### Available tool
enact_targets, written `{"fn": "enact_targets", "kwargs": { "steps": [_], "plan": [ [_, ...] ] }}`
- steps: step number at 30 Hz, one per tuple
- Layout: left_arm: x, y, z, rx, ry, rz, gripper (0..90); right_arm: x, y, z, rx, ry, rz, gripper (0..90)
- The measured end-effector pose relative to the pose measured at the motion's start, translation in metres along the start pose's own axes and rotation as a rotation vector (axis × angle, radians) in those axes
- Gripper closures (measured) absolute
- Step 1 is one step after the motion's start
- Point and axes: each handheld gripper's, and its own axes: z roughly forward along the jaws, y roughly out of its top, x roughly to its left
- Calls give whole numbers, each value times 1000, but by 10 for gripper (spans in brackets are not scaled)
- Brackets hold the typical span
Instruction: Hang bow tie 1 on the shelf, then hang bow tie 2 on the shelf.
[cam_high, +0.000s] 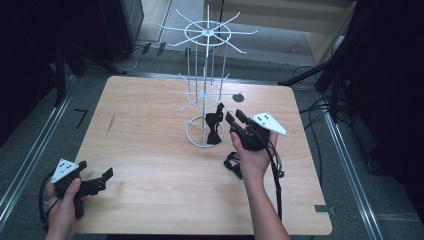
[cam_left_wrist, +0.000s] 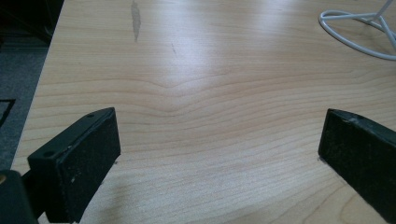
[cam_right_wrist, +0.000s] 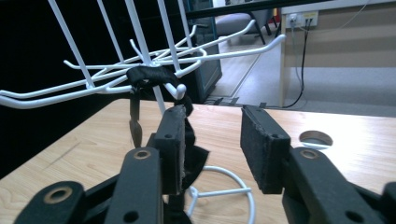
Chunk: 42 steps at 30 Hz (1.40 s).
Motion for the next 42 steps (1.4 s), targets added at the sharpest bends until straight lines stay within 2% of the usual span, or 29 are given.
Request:
{"fn": "enact_targets", "kwargs": {
  "steps": [6,20,32,42],
  "plan": [
    [0,0,0,-1,-1,-2,0,-5,-3,-9,1,-1,-14,596],
    [2,0,0,-8,-4,-8,0,-26,-28,-25,41,-30,-16,554],
    [3,0,0,-5,-6,-17,0,-48,-58,-36,103,-62,-21,536],
    [2,0,0,-4,-1,-16,0,-58,-77,-38,172,-77,-12,542]
  ]
}}
